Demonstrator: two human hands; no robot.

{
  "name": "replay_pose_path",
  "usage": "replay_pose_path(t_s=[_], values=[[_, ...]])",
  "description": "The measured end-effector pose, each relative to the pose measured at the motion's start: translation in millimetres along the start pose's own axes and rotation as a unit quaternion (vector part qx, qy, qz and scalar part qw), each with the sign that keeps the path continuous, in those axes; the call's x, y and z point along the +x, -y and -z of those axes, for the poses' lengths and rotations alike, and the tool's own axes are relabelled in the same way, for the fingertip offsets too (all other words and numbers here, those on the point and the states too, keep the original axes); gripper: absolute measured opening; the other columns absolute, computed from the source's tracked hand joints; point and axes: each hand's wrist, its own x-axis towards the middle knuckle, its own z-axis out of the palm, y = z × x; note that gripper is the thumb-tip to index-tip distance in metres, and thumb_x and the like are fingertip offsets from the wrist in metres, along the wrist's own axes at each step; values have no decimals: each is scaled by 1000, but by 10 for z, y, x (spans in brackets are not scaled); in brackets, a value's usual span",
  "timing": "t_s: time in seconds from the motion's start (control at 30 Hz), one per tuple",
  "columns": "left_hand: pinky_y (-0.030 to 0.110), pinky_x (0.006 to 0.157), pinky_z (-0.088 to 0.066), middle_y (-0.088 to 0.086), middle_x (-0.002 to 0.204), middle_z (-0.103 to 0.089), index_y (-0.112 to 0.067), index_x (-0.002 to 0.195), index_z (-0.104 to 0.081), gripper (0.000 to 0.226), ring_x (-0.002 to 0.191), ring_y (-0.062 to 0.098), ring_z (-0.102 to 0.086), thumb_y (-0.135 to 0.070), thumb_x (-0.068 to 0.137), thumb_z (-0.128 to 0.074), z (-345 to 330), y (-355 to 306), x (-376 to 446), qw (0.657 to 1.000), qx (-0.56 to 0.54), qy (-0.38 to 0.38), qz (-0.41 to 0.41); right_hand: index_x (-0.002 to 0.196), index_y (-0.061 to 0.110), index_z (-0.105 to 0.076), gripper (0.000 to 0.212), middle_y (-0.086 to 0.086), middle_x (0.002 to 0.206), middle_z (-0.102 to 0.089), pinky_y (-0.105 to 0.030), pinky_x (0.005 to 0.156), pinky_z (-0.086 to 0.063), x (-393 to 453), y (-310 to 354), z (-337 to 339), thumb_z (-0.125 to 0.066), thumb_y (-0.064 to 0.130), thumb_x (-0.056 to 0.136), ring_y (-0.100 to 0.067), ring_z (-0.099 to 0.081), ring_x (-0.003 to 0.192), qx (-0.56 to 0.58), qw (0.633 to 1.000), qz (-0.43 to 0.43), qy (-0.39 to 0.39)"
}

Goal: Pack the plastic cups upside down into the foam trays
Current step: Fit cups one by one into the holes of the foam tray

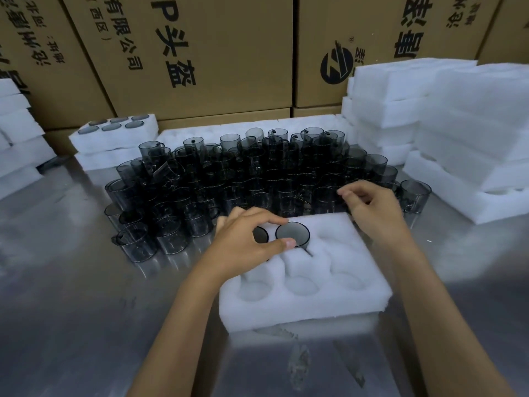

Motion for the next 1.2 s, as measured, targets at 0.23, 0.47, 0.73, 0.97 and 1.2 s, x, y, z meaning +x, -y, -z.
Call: replay_pose_path(t_s=[0.23,0.47,0.73,0.97,1.2], values=[[6,96,-4,-32,118,-59,-51,109,-67,19,117,-4,-38,-49,92,-60,-11,25,-16,999,-7,-24,-25,100,25,-77,26,12,69,-67,-7,52,-39,70,-156,-22,-56,11,94,2,-58,57,-82,996,-23,39],[8,98,-7,-32,118,-59,-53,109,-66,18,117,-3,-38,-44,94,-61,-21,29,-10,999,5,-24,-27,117,40,-62,28,14,104,-66,-29,80,-39,64,-163,-86,-41,44,99,-11,-56,99,-115,973,-81,183],[4,95,-4,-32,119,-58,-49,112,-67,20,119,-2,-39,-44,94,-60,-32,26,-11,999,18,-25,-26,80,29,-56,26,12,67,-65,-22,56,-34,40,-164,-142,-66,52,87,2,-56,70,-152,986,-45,44],[23,94,-47,-19,116,-62,-35,125,-64,31,104,3,-62,-25,96,-64,-7,-6,7,985,-131,-113,-7,87,32,-53,40,19,77,-66,-29,67,-47,-112,217,-46,-74,64,74,-3,-64,75,-134,988,81,-7],[22,88,-52,-29,138,-50,-52,151,-25,85,104,-1,-59,-14,90,-71,43,-29,-20,984,-152,-82,-50,102,40,-47,34,10,96,-59,-32,66,-45,-365,582,-165,-73,46,81,-13,-60,78,-186,958,194,102]])
